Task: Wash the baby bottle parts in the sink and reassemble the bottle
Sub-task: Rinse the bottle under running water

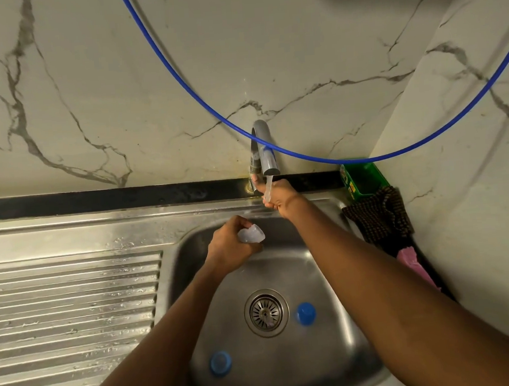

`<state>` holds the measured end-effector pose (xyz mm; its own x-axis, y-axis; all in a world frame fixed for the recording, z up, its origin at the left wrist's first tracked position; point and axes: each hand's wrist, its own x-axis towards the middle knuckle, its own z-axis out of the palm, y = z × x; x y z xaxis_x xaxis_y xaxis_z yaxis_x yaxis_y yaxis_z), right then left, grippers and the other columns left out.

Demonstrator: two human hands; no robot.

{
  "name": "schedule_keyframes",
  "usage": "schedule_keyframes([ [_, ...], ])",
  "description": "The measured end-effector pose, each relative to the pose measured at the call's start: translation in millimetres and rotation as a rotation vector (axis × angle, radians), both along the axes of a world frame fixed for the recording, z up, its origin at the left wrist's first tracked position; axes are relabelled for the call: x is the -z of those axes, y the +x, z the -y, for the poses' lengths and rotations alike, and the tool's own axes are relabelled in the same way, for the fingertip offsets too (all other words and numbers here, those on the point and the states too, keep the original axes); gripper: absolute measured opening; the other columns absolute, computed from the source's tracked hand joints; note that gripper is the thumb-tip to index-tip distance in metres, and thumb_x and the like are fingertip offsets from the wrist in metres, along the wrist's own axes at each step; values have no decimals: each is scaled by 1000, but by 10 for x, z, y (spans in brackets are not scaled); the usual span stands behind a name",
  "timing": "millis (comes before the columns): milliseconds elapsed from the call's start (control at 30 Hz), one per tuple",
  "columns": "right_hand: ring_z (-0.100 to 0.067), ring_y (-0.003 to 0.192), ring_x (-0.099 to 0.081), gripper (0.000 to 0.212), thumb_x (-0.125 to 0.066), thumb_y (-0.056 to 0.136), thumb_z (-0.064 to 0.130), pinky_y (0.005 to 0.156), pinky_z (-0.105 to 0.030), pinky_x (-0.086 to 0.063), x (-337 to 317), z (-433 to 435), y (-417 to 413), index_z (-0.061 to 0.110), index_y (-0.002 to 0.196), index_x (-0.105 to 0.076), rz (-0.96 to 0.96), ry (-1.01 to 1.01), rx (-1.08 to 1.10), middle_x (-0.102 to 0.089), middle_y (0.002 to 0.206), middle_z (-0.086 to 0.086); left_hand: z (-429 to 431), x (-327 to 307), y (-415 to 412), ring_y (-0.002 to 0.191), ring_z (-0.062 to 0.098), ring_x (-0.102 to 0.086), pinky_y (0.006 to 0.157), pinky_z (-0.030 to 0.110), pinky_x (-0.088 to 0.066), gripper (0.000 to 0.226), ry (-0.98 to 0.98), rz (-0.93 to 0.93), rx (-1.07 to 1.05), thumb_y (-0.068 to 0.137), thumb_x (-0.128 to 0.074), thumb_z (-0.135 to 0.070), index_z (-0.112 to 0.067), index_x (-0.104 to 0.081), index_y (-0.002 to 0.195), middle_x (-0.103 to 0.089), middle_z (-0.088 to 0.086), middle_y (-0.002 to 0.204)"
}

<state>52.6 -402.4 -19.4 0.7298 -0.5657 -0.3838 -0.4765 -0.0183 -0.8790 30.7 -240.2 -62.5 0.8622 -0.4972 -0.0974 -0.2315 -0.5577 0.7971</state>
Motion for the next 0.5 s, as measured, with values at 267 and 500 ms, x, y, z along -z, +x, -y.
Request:
schedule_keyframes([
  [267,-23,78,-59,37,-46,92,54,67,-32,-49,463,-93,-715,18,90,-57,-124,-106,-111,-64,91,-9,69,318,-20,103,16,-60,97,46,-48,53,116,97,66,63,-81,-48,-32,-64,110,-63,-5,111],
  [500,-15,51,-57,40,-36,97,52,49,-27,-48,1131,-238,-1082,19,102,-57,-122,-65,-101,-62,66,-7,213,729,-63,89,9,-62,85,36,-53,53,87,224,193,62,-84,-48,-22,-61,102,-66,-7,97],
])
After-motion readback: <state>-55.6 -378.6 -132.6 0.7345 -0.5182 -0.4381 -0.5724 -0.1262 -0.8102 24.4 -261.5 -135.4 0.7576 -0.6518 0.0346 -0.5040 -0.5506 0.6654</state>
